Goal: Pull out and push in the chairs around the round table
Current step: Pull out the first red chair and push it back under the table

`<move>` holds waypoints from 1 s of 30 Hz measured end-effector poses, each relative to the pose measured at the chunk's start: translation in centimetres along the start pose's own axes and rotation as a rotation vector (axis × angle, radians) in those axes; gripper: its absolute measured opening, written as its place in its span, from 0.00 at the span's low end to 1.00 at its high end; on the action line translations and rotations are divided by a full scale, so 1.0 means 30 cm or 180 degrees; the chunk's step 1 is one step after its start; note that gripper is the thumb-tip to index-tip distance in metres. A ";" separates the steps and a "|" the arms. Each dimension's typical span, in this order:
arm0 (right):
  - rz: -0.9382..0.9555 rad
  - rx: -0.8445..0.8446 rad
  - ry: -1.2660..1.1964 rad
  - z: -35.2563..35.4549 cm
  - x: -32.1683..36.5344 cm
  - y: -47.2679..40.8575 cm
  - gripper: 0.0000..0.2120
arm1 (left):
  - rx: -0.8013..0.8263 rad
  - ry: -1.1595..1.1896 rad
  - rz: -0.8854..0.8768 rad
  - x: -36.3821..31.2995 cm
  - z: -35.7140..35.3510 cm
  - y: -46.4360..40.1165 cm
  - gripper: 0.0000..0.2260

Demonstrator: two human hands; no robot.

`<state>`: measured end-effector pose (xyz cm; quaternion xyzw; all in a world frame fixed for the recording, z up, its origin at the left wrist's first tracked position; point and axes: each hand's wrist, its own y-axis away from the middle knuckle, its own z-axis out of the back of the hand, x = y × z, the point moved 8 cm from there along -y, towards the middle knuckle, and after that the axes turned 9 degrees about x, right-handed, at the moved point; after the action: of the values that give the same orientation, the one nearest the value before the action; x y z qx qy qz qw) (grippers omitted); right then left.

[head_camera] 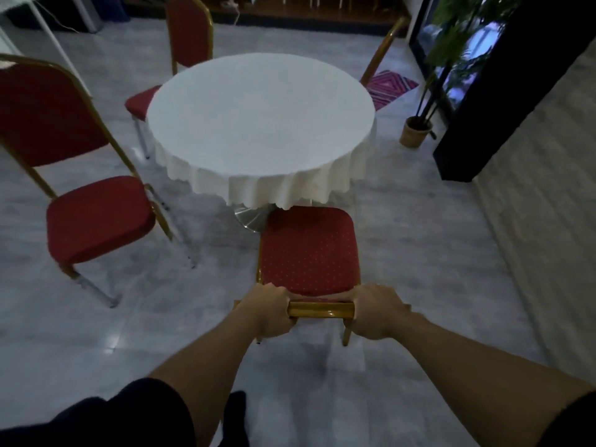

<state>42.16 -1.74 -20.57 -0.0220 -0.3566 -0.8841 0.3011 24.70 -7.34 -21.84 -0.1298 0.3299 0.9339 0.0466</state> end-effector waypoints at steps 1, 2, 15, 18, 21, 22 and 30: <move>0.0074 0.0047 0.0082 -0.007 -0.009 0.014 0.28 | -0.0028 0.0066 0.0100 -0.016 -0.027 0.012 0.23; 0.0118 0.0078 0.0110 -0.008 -0.014 0.018 0.27 | -0.0068 0.0126 0.0170 -0.019 -0.044 0.022 0.24; 0.0541 0.0163 0.0364 0.037 -0.063 0.001 0.23 | -0.0040 0.0836 0.0403 -0.091 -0.081 0.032 0.23; 0.0568 0.0106 0.0368 0.114 -0.081 -0.080 0.22 | -0.0048 0.0972 0.0462 -0.049 -0.016 -0.043 0.25; 0.0584 0.0030 0.0372 0.183 -0.091 -0.168 0.21 | -0.0051 0.0988 0.0472 0.004 0.049 -0.112 0.23; 0.0602 0.0010 0.0371 0.212 -0.095 -0.209 0.21 | -0.0083 0.0964 0.0471 0.030 0.079 -0.146 0.22; 0.0569 0.0023 0.0342 0.408 -0.097 -0.446 0.21 | -0.0097 0.0989 0.0539 0.194 0.276 -0.326 0.23</move>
<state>35.05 15.19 -20.45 -0.0052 -0.3398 -0.8523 0.3975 19.04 5.49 -23.13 -0.2449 0.3286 0.9081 -0.0857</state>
